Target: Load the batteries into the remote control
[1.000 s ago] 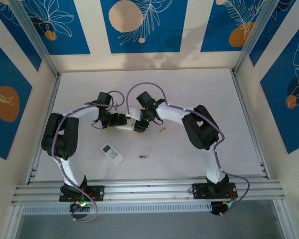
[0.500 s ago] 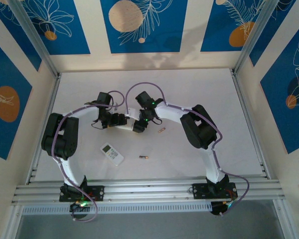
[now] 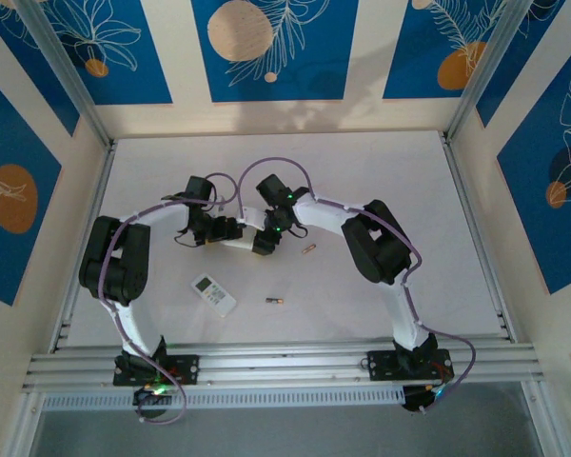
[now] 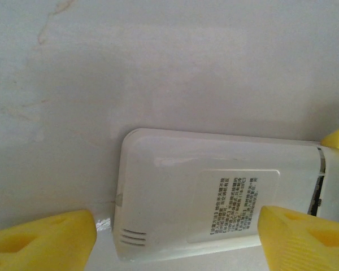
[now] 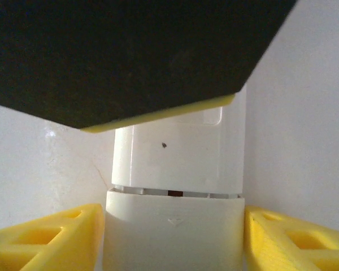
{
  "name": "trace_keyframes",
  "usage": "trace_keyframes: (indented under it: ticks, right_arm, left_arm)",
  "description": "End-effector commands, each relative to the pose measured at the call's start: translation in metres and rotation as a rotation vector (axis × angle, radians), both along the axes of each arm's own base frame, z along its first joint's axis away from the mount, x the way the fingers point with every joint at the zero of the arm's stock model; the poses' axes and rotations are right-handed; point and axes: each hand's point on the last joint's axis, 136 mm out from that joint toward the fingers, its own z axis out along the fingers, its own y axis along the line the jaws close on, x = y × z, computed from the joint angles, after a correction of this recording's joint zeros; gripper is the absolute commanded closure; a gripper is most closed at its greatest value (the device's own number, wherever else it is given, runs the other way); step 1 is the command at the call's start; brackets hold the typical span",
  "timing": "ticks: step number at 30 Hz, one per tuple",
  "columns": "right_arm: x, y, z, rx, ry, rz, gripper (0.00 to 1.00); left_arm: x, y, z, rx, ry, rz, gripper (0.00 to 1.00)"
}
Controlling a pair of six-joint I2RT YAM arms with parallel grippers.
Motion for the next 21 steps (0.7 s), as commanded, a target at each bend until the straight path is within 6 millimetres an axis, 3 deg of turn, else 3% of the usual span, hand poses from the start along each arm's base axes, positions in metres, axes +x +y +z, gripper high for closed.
trace_keyframes:
  ticks: [1,21]
  right_arm:
    - [-0.003,0.003,0.006,0.006,0.021,0.001,0.34]
    - [0.012,0.0,0.061,0.169,0.032,-0.157,0.28]
  left_arm:
    - [-0.018,-0.001,-0.022,-0.007,0.078,-0.01,0.22]
    - [-0.016,-0.003,-0.017,-0.021,0.069,-0.007,0.22]
